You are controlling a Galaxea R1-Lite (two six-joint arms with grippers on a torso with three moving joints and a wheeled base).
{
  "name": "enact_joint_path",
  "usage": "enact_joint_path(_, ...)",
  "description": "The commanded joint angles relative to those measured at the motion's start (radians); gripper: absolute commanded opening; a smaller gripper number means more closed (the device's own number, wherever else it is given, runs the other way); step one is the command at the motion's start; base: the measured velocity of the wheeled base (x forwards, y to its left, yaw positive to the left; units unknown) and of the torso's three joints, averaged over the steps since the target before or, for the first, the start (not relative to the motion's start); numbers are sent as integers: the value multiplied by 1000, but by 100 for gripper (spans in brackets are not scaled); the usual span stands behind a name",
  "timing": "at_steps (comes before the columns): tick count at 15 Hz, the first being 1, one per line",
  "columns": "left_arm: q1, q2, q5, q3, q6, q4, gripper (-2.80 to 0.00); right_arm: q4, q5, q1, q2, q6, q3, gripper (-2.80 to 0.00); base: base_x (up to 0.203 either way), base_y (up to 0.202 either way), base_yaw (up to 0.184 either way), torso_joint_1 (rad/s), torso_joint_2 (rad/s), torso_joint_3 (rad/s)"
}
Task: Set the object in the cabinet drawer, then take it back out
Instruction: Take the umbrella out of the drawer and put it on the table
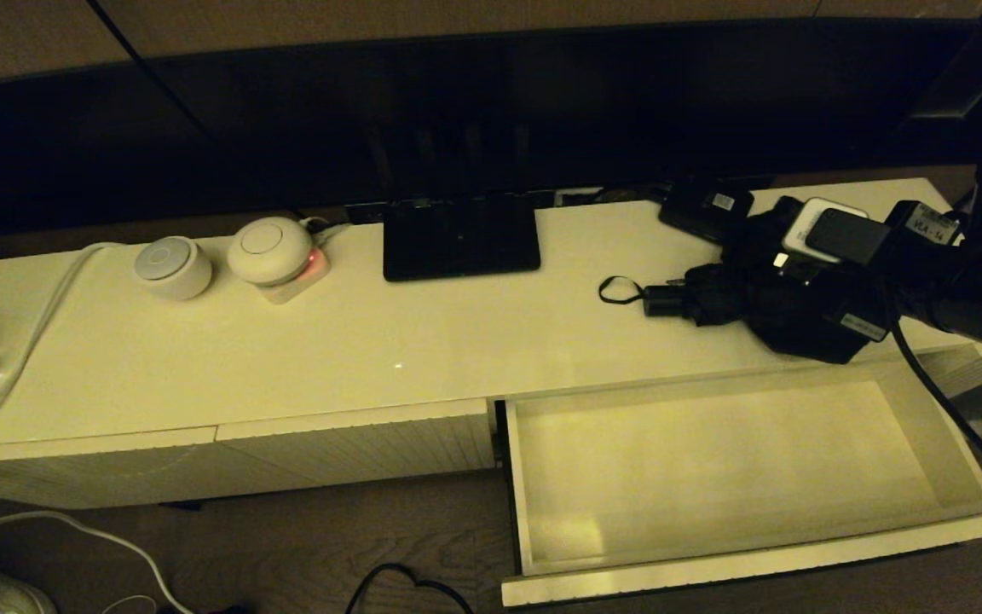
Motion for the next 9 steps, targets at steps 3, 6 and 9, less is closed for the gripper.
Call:
enact_joint_path(3, 0, 0, 0, 3, 0, 0, -280, 7, -2, 4, -17, -8, 5, 0, 0, 0, 0, 0, 0, 0)
enact_joint_path(6, 0, 0, 0, 3, 0, 0, -280, 12, -2, 17, -70, -10, 26, 0, 0, 0, 0, 0, 0, 0)
enact_joint_path(9, 0, 0, 0, 3, 0, 0, -280, 14, 3, 46, -167, -42, 71, 0, 0, 0, 0, 0, 0, 0)
